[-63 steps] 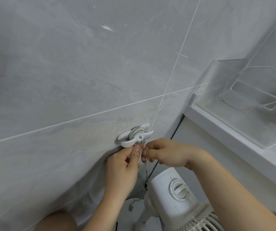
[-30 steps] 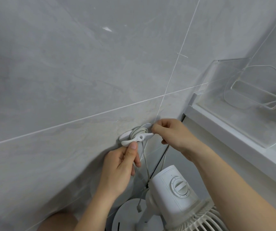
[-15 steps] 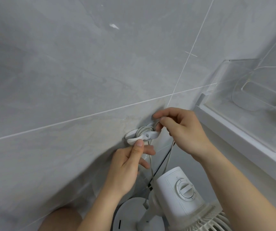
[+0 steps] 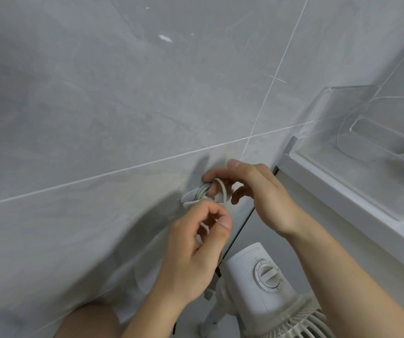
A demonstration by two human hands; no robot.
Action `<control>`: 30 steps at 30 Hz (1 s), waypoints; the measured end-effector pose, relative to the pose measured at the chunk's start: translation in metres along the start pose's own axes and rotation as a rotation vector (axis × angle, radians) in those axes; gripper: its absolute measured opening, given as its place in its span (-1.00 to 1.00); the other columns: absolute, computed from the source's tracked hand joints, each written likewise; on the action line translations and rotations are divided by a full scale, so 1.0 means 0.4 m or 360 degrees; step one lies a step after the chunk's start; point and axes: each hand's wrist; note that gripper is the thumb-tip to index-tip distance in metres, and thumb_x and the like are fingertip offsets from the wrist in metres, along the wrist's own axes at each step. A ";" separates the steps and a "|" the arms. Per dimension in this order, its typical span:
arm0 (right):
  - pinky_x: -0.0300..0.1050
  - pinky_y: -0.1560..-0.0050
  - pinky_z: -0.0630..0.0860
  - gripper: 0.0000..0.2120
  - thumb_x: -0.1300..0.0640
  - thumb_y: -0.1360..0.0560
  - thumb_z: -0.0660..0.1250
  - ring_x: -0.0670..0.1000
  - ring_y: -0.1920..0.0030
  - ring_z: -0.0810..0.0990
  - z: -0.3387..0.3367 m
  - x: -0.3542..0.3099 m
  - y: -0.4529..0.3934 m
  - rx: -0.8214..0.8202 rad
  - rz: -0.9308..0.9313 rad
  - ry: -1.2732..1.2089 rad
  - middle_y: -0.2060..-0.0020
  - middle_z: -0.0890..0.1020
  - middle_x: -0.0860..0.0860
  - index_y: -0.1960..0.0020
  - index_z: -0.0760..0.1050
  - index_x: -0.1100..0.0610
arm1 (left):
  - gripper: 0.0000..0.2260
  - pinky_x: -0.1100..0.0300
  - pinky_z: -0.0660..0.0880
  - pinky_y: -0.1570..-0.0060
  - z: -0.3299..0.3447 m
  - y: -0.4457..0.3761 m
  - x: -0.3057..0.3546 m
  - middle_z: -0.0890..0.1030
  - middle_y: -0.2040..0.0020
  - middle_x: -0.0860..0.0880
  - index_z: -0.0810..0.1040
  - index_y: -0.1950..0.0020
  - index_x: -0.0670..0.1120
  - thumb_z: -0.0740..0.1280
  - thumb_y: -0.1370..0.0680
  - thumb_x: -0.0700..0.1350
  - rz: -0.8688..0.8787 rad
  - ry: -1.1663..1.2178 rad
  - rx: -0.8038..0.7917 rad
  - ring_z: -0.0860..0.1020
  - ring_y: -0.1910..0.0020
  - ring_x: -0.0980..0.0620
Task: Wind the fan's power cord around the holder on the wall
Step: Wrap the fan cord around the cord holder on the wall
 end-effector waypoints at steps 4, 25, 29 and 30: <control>-0.03 0.06 0.44 -0.59 -0.02 -0.59 0.12 -0.03 0.11 0.57 0.004 -0.004 0.001 -0.0062 -0.0042 0.0028 0.20 0.68 -0.02 -0.11 0.68 0.16 | -0.87 0.12 0.46 0.37 0.004 0.010 -0.031 0.48 0.35 0.20 0.49 0.17 -0.01 0.35 -0.53 -0.01 0.0289 -0.0462 0.0470 0.46 0.40 0.13; -0.39 0.01 0.36 -0.68 0.01 -0.38 0.36 -0.14 0.07 0.47 0.033 0.002 0.015 -0.0163 -0.0296 0.0711 0.19 0.44 -0.15 -0.07 0.76 -0.09 | -0.82 0.33 0.38 0.40 -0.022 0.016 -0.127 0.56 0.41 0.14 0.65 0.23 -0.08 0.42 -0.52 -0.03 0.0142 -0.0581 0.0819 0.45 0.47 0.21; -0.40 0.03 0.36 -0.59 -0.18 -0.27 0.29 -0.13 0.06 0.46 0.035 -0.004 0.012 -0.0195 -0.0229 0.0673 0.14 0.47 -0.09 0.02 0.75 -0.07 | -0.84 0.20 0.45 0.44 -0.020 0.018 -0.136 0.59 0.41 0.10 0.68 0.24 -0.10 0.48 -0.49 -0.06 0.0159 -0.0575 0.0811 0.50 0.49 0.14; -0.40 0.04 0.37 -0.60 -0.19 -0.25 0.29 -0.13 0.06 0.46 0.033 -0.005 0.010 -0.0196 -0.0205 0.0658 0.13 0.48 -0.06 0.05 0.74 -0.06 | -0.84 0.22 0.45 0.44 -0.019 0.019 -0.137 0.60 0.41 0.11 0.68 0.24 -0.10 0.48 -0.49 -0.05 0.0167 -0.0569 0.0800 0.50 0.49 0.15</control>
Point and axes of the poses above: each hand's wrist, its own y-axis away from the middle knuckle, its own z-axis out of the palm, x = y × z
